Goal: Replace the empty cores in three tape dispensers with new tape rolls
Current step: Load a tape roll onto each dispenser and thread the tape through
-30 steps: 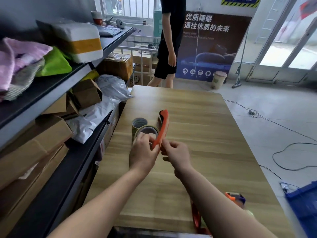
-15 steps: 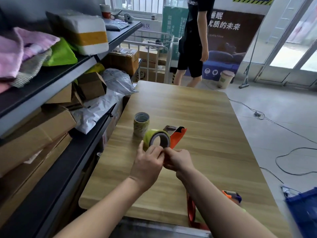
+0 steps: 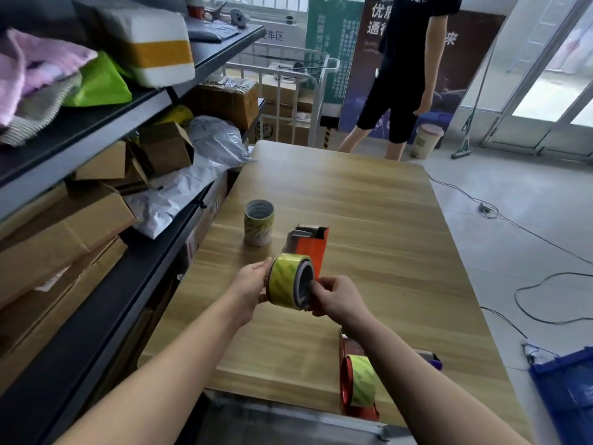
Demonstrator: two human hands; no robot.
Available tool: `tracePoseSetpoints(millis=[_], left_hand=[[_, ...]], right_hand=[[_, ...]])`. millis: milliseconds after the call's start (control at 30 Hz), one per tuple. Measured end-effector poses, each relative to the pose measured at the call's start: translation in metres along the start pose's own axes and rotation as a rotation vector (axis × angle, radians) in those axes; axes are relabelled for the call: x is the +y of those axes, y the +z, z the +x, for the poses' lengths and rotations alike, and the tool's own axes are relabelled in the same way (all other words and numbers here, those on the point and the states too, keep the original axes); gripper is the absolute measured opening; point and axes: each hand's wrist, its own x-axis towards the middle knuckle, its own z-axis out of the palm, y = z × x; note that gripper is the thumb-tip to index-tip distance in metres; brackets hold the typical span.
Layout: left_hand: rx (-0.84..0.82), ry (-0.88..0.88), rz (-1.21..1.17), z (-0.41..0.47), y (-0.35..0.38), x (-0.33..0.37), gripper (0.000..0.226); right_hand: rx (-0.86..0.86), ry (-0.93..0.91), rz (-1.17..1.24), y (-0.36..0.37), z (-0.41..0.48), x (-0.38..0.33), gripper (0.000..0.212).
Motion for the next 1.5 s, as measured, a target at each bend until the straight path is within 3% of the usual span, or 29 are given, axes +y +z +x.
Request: tracePoseSetpoints(millis=[100,400,600,733,967,1500], left_hand=[[-0.073,-0.010,0.158,0.000,-0.007,-0.013,0.019],[-0.030,0.071,0.308,0.002,-0.014,-0.043,0.010],[0.045,0.105,0.723,0.011,-0.013,-0.087,0.009],[0.031,0.020,0.779,0.013,-0.016,-0.107,0.009],[-0.035,-0.162,0.799,0.016,-0.025,-0.143,0.029],[-0.076,-0.265,1.017,0.016,-0.024,-0.171,0.030]], right_hand=[[-0.036,-0.031,-0.053,0.001,-0.003,0.002,0.026],[-0.099,0.000,-0.045,0.012,-0.004,0.029,0.023],[-0.019,0.086,-0.031,0.027,-0.004,0.062,0.009],[-0.028,0.195,-0.050,0.038,-0.004,0.080,0.007],[-0.036,0.386,-0.024,0.058,-0.011,0.118,0.013],[-0.004,0.624,0.231,0.073,-0.025,0.143,0.007]])
